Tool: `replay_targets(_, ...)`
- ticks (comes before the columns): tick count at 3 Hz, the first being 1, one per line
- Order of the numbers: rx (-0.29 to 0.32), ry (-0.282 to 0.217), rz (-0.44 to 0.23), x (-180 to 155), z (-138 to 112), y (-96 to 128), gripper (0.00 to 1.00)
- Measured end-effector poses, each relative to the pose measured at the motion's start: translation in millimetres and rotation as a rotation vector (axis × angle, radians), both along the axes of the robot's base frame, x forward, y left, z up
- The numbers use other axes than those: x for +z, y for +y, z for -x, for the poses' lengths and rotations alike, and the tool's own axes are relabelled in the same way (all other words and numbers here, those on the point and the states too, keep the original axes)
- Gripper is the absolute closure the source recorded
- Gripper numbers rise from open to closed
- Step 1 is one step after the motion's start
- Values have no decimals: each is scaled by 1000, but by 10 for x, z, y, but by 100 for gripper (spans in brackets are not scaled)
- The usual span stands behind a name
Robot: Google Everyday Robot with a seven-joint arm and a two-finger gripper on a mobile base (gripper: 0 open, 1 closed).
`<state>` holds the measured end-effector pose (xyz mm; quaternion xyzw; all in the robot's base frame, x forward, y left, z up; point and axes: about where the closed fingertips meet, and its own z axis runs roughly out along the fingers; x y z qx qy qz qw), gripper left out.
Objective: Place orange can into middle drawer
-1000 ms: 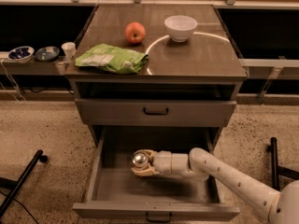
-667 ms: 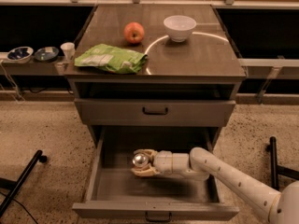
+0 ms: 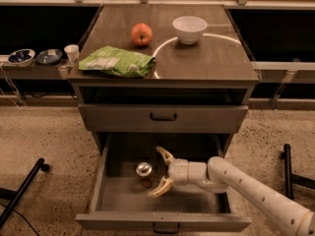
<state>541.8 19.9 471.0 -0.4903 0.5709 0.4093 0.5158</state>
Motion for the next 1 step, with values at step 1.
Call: replay_targets(1,-10,0,1,5,11,-62,0)
